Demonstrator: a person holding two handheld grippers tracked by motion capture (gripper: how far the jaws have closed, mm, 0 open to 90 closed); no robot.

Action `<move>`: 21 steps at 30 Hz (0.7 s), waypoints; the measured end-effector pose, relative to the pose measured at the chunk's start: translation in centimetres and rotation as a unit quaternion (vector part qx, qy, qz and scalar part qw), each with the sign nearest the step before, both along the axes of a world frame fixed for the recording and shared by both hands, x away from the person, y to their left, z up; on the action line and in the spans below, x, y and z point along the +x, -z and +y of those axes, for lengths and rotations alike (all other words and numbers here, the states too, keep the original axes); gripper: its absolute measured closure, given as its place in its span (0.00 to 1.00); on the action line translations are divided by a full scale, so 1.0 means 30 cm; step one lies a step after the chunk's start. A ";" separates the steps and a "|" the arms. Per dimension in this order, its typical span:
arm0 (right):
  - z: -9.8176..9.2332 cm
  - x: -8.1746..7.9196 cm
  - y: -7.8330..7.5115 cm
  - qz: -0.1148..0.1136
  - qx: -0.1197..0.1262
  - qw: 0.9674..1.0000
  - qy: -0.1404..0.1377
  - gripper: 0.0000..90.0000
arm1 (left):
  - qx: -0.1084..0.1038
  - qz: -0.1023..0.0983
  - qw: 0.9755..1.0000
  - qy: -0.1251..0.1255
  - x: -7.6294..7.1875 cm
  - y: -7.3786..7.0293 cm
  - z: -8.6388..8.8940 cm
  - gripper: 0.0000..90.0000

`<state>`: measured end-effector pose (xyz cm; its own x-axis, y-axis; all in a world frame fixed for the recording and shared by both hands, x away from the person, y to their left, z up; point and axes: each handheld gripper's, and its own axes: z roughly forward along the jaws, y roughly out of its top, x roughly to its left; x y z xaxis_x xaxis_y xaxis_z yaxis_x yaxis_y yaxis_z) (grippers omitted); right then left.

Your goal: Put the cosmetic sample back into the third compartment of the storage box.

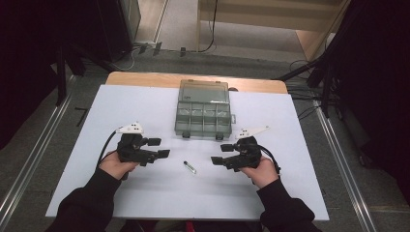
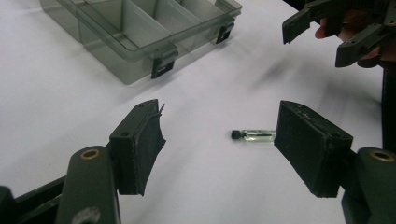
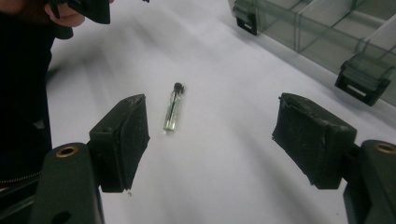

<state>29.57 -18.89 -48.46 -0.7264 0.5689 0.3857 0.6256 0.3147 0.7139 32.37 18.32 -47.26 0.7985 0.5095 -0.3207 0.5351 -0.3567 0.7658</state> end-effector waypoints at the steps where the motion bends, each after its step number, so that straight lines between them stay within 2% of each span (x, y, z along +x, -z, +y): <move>1: 0.001 -0.002 0.000 0.000 -0.002 1.000 -0.002 0.30 | 0.002 -0.002 1.000 0.000 -0.008 0.001 0.002 0.35; 16: -0.007 -0.046 0.011 -0.002 -0.008 1.000 -0.024 0.30 | 0.014 0.001 1.000 0.005 -0.078 0.024 0.026 0.35; 21: 0.002 -0.048 0.012 -0.004 -0.011 0.999 -0.034 0.30 | 0.010 0.000 1.000 0.001 -0.095 0.026 0.038 0.35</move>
<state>28.14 -18.82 -48.82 -0.7668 0.5266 0.3670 0.5959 0.3718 0.7118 29.51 19.46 -48.05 0.7993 0.5147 -0.3101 0.5343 -0.3727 0.7587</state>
